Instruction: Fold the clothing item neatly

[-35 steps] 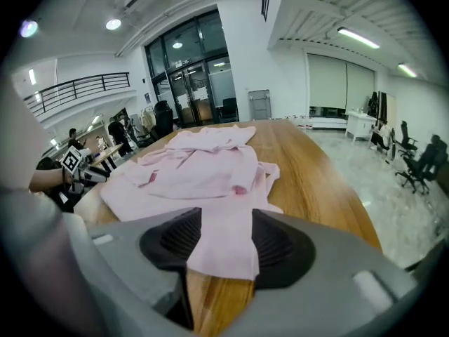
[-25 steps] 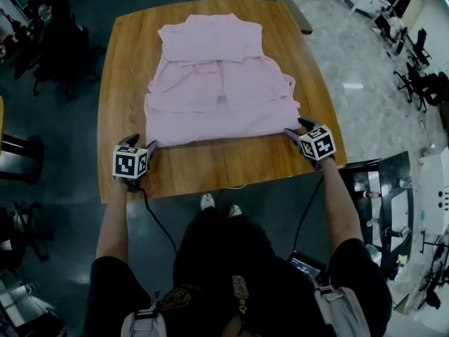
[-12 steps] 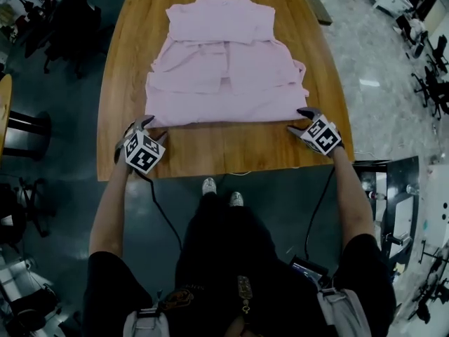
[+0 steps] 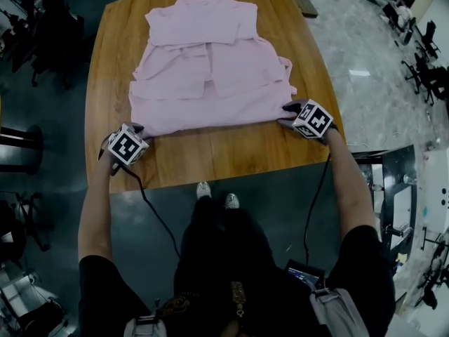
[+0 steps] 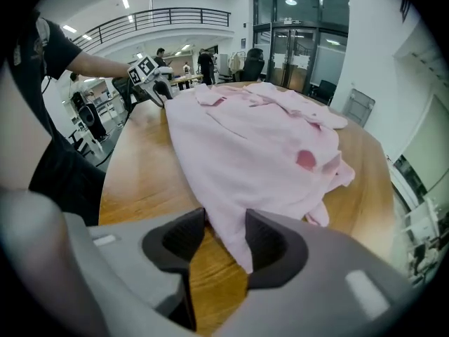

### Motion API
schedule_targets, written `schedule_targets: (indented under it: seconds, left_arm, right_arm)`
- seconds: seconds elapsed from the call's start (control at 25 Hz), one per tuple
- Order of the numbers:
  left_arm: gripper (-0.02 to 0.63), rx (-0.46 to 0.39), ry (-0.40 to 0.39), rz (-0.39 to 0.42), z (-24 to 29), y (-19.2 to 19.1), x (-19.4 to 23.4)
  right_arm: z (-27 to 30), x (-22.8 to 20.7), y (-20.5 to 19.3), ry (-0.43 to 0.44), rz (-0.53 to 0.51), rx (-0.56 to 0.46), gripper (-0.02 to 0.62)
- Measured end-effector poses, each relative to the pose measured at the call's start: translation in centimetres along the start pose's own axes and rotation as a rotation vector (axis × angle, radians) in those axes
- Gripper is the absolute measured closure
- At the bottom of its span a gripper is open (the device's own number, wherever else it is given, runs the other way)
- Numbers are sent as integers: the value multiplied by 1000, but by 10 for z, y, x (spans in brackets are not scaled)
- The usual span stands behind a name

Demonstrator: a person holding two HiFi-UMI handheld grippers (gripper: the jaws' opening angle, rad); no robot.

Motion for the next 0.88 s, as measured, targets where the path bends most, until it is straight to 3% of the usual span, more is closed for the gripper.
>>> schedule_targets:
  seconds: [0.16, 0.2, 0.24, 0.4, 0.88]
  left_arm:
    - [429, 39, -78, 11, 4, -1, -1]
    - [440, 45, -70, 27, 3, 0, 1]
    - [527, 51, -47, 52, 2, 1, 3]
    - [545, 55, 43, 128, -2, 1, 5]
    - [549, 74, 84, 92, -48, -5, -37]
  right_arm:
    - [-1, -7, -1, -22, -24, 24, 459]
    - [-2, -9, -2, -42, -40, 31, 508]
    - [-3, -10, -2, -62, -58, 39, 532]
    - [-8, -3, 2, -115, -147, 73, 543]
    - [-59, 23, -1, -157, -293, 69, 545]
Point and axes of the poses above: the fingertips, and each gripper's own axes: z forward along the fingers, x to its left, y out of its top, the point moved 1 cm from there along -z, backward along the fingers, and after that the axes turned 8 degrees about z, right-handed, at the moved point
